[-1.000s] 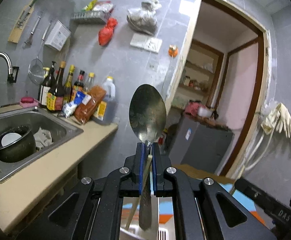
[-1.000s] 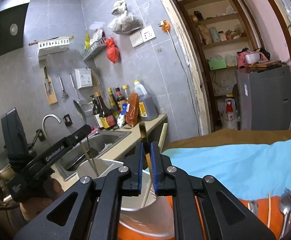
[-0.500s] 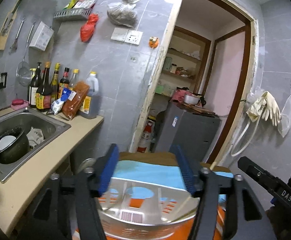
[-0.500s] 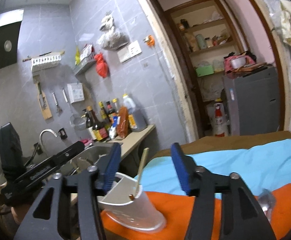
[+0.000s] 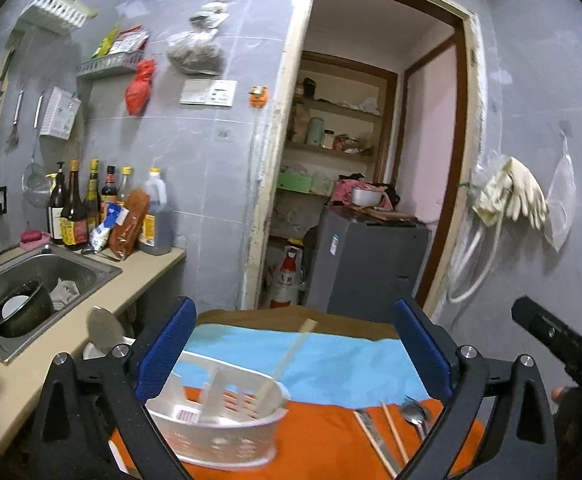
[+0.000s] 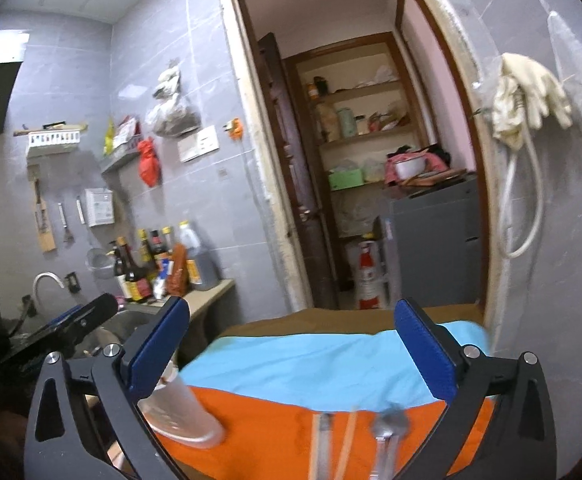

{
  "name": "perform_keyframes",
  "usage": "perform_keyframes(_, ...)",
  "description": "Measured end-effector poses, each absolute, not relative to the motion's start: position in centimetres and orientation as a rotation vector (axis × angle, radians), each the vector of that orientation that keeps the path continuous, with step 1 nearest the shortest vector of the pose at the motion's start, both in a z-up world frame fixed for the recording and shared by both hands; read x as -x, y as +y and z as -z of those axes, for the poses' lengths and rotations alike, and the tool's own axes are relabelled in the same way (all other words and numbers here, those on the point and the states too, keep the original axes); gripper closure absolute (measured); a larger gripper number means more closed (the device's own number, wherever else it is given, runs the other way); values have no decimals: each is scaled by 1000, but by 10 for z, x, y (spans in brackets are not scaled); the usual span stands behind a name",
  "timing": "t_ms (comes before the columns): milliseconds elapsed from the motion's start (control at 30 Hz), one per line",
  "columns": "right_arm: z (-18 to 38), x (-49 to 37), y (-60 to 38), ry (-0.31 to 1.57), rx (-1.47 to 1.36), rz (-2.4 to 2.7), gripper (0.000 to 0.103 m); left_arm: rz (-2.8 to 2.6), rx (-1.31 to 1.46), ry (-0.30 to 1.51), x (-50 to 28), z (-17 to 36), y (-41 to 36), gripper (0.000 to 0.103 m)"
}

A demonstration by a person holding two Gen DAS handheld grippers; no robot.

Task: Organize utensils
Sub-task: 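Move both tools back toward the silver forks on the cloth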

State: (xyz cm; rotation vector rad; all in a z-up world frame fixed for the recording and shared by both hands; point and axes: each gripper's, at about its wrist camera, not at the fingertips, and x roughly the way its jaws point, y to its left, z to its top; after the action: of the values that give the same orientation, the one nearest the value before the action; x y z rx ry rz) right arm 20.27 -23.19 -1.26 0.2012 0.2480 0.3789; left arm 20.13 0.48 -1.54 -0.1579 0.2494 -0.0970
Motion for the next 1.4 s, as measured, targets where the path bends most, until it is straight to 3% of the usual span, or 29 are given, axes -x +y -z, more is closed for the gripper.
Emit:
perform_keyframes(433, 37, -205, -297, 286, -148, -322, 0, 89, 103, 312, -203, 51, -76, 6)
perform_keyframes(733, 84, -232, -327, 438, -164, -322, 0, 98, 65, 513, -227, 105, -109, 6)
perform_keyframes(900, 109, -247, -331, 533, -185, -353, 9, 97, 70, 630, -244, 137, -119, 8)
perform_keyframes(1200, 149, -273, -323, 692, -205, -441, 38, 106, 66, 781, -271, 173, -125, 38)
perform_keyframes(1400, 168, -285, -315, 779, -207, -486, 57, 155, 94, 891, -288, 192, -128, 64)
